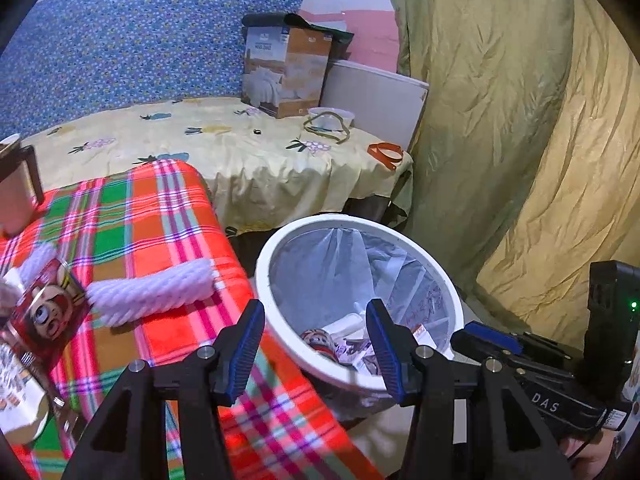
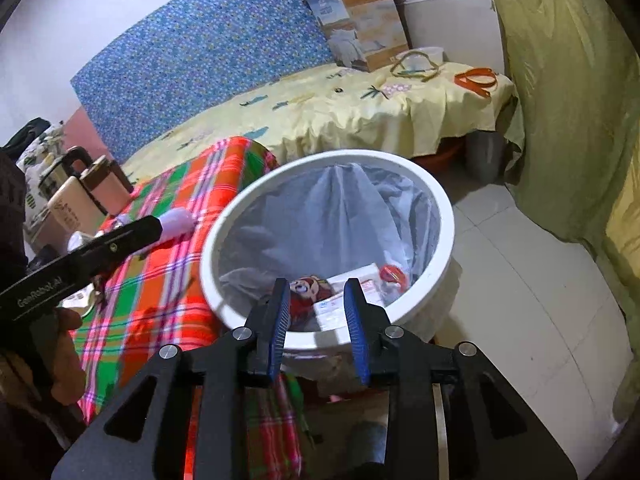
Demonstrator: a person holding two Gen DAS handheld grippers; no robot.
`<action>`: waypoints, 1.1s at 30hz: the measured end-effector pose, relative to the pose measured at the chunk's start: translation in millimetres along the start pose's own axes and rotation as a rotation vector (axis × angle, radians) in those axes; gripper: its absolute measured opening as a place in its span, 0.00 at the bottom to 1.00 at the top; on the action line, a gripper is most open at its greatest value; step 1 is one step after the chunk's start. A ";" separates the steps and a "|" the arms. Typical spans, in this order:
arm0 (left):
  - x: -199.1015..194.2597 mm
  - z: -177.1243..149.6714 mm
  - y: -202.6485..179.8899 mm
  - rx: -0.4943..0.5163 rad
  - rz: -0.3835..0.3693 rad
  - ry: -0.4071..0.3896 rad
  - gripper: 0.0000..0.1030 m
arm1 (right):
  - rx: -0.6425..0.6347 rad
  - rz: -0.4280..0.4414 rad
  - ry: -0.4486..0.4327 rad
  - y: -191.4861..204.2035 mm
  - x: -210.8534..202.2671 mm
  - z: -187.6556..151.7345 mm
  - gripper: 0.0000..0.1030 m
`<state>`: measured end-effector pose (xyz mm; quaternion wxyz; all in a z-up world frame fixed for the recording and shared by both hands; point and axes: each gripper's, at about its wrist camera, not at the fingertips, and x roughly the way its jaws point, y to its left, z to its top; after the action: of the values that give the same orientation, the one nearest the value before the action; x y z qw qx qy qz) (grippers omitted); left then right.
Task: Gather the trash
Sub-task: 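Move both open tools back over the trash on the bed, then grasp the white printed paper cup with the left tool while the right tool grasps the red cartoon milk can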
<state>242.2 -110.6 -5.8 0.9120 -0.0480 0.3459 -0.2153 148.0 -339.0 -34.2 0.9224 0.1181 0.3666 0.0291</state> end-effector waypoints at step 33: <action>-137.2 -66.8 132.1 -0.239 0.400 -0.123 0.51 | -0.167 0.214 0.053 118.8 14.6 -4.2 0.53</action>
<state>154.5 71.1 -3.8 0.9436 -0.0990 0.3156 0.0156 159.7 -220.8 -18.5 0.9106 0.0787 0.3727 0.1607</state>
